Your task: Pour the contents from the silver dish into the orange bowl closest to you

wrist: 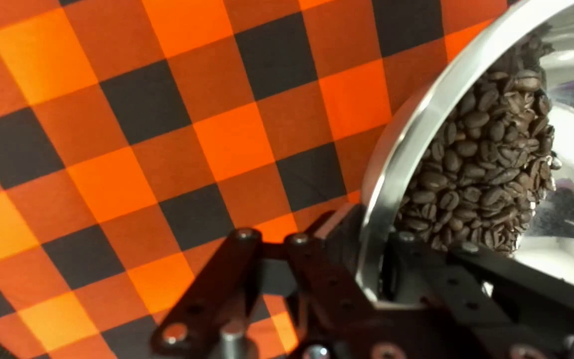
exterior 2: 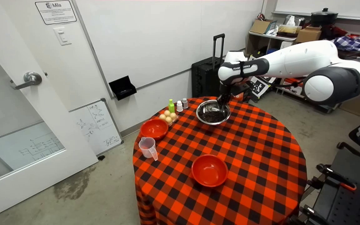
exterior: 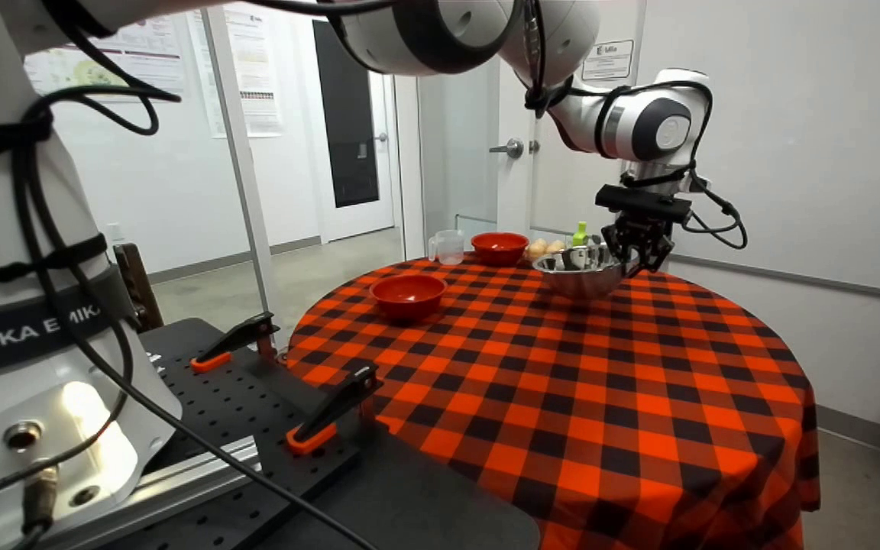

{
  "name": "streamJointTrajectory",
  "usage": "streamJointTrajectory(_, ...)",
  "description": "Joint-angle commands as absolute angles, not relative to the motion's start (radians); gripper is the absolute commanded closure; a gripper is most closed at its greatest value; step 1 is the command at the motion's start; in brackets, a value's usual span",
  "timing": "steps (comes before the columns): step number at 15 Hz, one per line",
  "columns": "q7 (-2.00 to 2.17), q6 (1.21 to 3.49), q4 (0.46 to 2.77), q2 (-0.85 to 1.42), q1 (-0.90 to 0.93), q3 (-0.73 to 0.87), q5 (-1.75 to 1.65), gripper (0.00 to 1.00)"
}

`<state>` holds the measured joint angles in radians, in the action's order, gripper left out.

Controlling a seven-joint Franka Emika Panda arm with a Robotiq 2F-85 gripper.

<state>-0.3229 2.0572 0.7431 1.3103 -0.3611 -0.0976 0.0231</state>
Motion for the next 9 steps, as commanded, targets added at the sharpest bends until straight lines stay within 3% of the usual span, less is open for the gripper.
streamJointTrajectory(1,-0.433,2.008,0.79,1.236,-0.375,-0.125,0.019,0.98)
streamJointTrajectory(9,-0.484,2.077,0.99,1.079,-0.289,-0.091,-0.096,0.98)
